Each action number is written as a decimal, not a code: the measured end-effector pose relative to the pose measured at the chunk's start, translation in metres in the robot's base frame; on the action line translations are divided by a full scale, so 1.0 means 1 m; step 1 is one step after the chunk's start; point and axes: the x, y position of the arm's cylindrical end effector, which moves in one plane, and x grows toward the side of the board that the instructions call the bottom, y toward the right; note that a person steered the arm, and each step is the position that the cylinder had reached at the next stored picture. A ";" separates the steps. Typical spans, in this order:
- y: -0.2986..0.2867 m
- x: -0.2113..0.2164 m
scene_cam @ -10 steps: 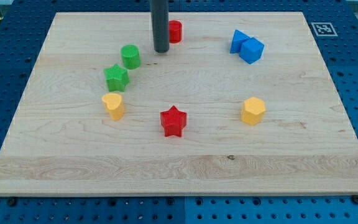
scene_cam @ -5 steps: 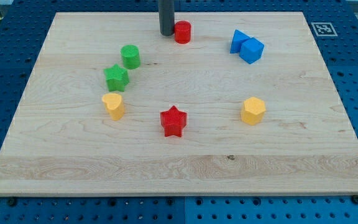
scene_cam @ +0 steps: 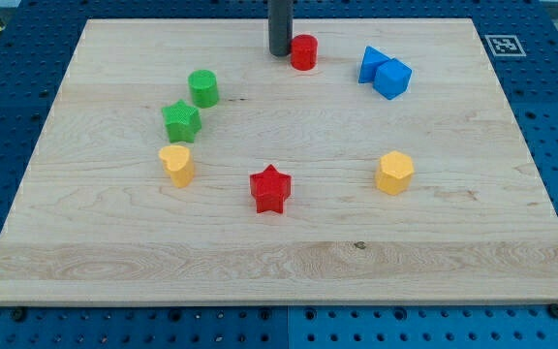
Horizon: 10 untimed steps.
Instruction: Move the red circle left to the blue triangle
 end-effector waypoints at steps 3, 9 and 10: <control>0.036 0.001; 0.061 0.011; 0.062 0.012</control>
